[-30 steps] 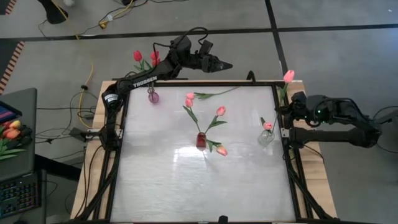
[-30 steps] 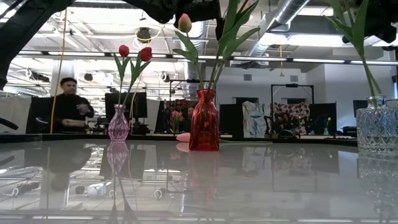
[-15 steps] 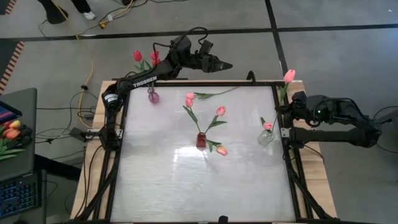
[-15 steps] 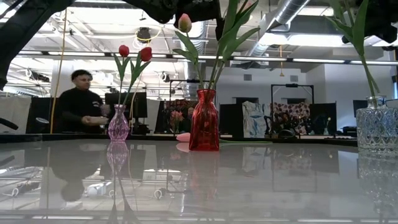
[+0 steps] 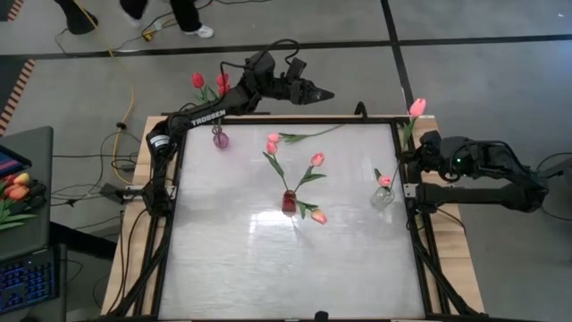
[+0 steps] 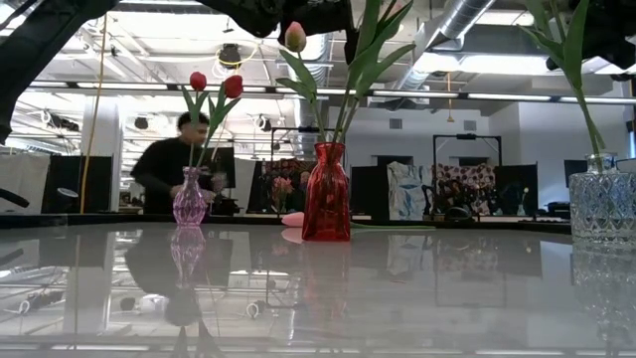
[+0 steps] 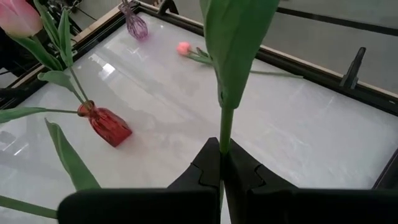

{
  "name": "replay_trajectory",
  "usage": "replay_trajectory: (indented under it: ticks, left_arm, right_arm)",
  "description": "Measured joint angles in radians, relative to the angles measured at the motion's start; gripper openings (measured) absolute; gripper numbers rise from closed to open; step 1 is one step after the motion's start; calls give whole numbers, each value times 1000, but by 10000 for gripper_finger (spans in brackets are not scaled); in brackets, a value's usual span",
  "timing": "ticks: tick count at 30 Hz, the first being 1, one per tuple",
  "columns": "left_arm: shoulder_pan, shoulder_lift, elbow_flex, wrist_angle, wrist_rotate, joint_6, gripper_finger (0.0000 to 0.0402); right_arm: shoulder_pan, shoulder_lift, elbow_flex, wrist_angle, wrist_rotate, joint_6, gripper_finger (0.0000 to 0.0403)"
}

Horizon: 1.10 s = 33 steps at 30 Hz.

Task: Sort flowers into vase by color
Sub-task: Put the bottom pink tulip into the transparent vase

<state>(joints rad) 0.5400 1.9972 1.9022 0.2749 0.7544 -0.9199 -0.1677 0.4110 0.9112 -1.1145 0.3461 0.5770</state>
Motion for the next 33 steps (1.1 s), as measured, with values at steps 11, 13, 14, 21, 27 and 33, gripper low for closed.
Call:
replay_trajectory:
  ticks: [11,13,14,21,27,33]
  left_arm:
    - [-3,0,0,2,24,0,213]
    - [-3,0,0,2,25,2,213]
    - [-3,0,0,2,25,2,213]
    - [-3,0,0,1,26,14,212]
    - [-3,0,0,0,26,36,212]
    - [-31,0,0,7,24,218,212]
  right_arm:
    - [0,0,0,0,30,7,29]
    - [0,0,0,0,30,18,29]
    - [0,0,0,0,30,23,29]
    - [0,1,0,0,30,25,29]
    - [0,1,0,0,30,26,29]
    - [0,1,0,0,31,33,29]
